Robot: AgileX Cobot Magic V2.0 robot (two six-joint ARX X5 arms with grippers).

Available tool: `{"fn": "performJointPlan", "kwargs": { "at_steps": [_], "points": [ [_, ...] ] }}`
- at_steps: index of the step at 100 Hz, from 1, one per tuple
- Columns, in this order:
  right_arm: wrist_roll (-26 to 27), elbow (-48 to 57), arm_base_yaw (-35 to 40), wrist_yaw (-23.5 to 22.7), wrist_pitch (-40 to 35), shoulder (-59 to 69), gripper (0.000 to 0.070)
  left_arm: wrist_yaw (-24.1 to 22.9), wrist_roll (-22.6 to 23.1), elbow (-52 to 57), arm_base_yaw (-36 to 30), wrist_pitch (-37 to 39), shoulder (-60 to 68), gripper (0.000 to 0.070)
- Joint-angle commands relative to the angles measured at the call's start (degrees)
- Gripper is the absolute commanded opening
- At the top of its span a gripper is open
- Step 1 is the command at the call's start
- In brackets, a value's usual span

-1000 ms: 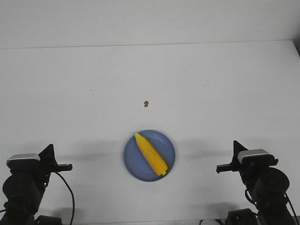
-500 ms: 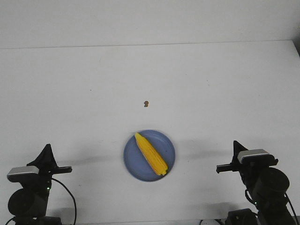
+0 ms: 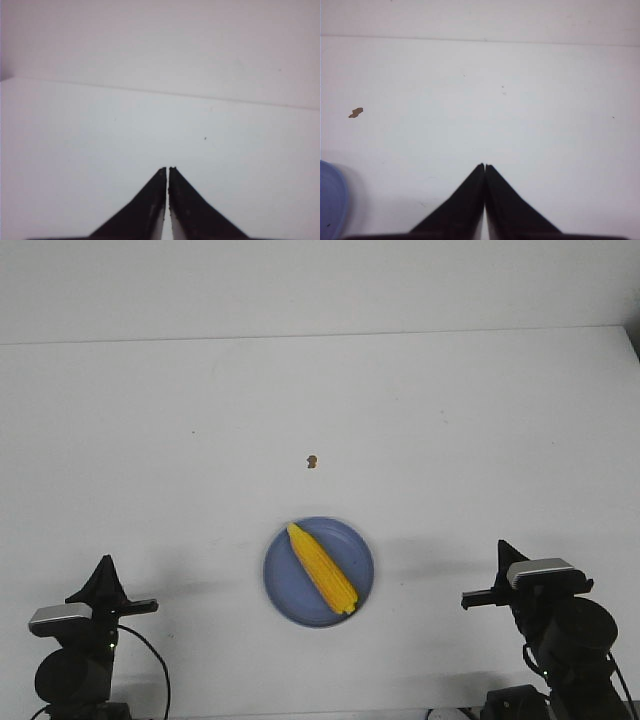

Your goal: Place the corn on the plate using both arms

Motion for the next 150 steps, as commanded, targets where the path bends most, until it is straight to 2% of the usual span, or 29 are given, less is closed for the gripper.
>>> {"fn": "performJointPlan", "kwargs": {
  "at_steps": [1,16,35,59,79,150],
  "points": [
    [0.4,0.5,0.0,0.1,0.6,0.2,0.0006,0.0,0.7,-0.4,0.1,0.7,-0.1,0.0016],
    [0.4,0.5,0.0,0.1,0.6,0.2,0.0006,0.0,0.7,-1.8,0.1,1.5,-0.1,0.0016],
    [0.4,0.5,0.0,0.1,0.6,0.2,0.0006,0.1,0.7,-4.3,0.1,6.5,-0.1,0.0016],
    [0.4,0.5,0.0,0.1,0.6,0.2,0.0006,0.9,0.7,-5.2,0.1,6.6,-0.1,0.0016],
    [0.4,0.5,0.0,0.1,0.6,0.2,0.0006,3.5,0.7,-6.3,0.1,6.5,-0.1,0.0016],
    [0.4,0.5,0.0,0.1,0.6,0.2,0.0006,3.5,1.1,-6.3,0.1,6.5,-0.1,0.0016]
  ]
}}
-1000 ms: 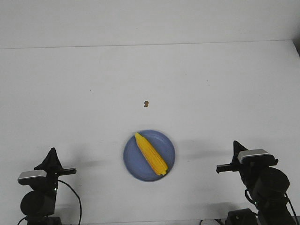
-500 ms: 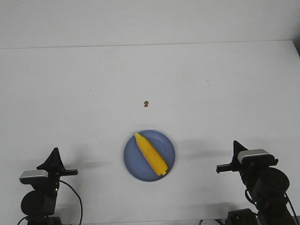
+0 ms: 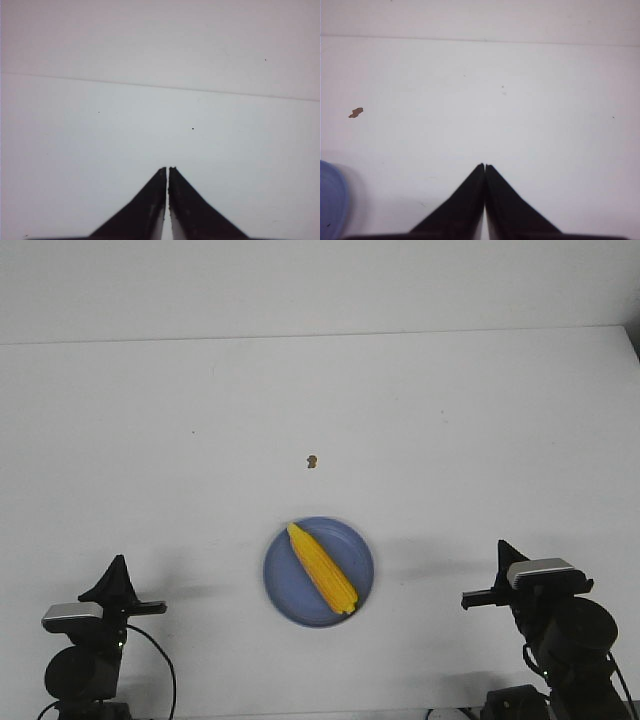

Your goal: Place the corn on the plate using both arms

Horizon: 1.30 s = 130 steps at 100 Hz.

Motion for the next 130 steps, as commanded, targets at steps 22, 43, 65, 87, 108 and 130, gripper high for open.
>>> {"fn": "performJointPlan", "kwargs": {
  "at_steps": [22,43,65,87,108,130],
  "points": [
    [0.4,0.5,0.0,0.0,0.6,0.2,0.0006,0.2,0.8,-1.1,0.0,0.5,-0.1,0.0016],
    [0.4,0.5,0.0,0.0,0.6,0.2,0.0006,0.2,0.8,-1.1,0.0,0.5,-0.1,0.0016],
    [-0.3,0.1,0.0,0.0,0.8,-0.7,0.0006,0.2,0.8,-1.1,0.0,0.5,-0.1,0.0016],
    [-0.3,-7.2,-0.1,0.0,12.9,-5.9,0.0006,0.2,0.8,-1.1,0.0,0.5,-0.1,0.0016],
    [-0.3,-17.9,-0.7,0.1,27.5,-13.8,0.0006,0.2,0.8,-1.1,0.0,0.5,-0.1,0.0016],
    [-0.2,-24.1,-3.2,0.1,31.4,-19.6,0.0006,0.2,0.8,-1.1,0.0,0.5,-0.1,0.0016]
  ]
}}
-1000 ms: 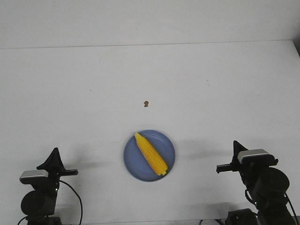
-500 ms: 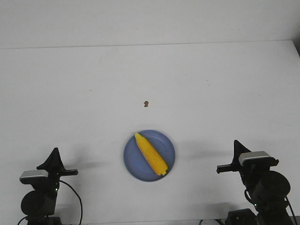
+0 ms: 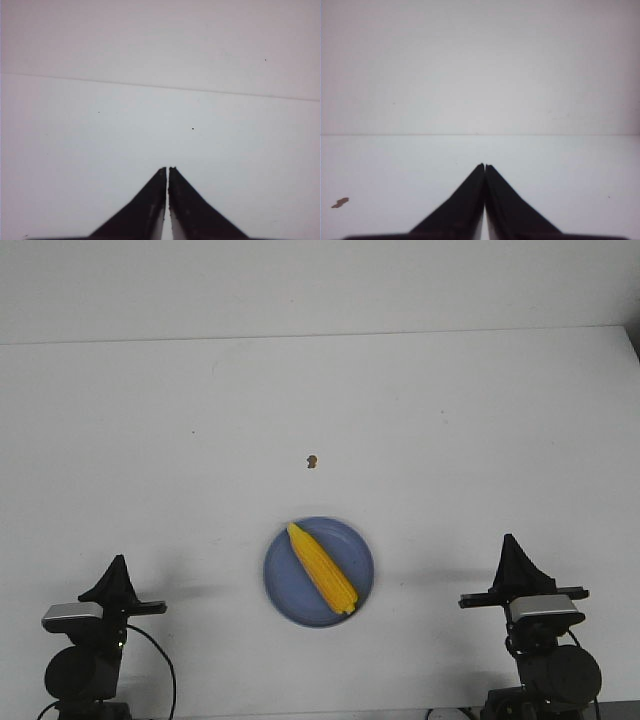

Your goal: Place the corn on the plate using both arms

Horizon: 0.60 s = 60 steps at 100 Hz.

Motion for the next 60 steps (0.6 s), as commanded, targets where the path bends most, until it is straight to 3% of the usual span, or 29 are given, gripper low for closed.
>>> {"fn": "performJointPlan", "kwargs": {
  "at_steps": [1,14,60],
  "points": [
    [-0.1,-0.6,-0.7,0.0,1.2,0.0,0.0006,0.2,0.7,-1.1,0.0,0.5,-0.1,0.0016],
    [0.1,-2.4,-1.9,0.0,2.3,0.0,0.0006,0.2,0.7,-1.1,0.0,0.5,-0.1,0.0016],
    [0.2,-10.6,-2.3,0.0,16.7,0.0,0.0006,0.2,0.7,-1.1,0.0,0.5,-0.1,0.0016]
  ]
}}
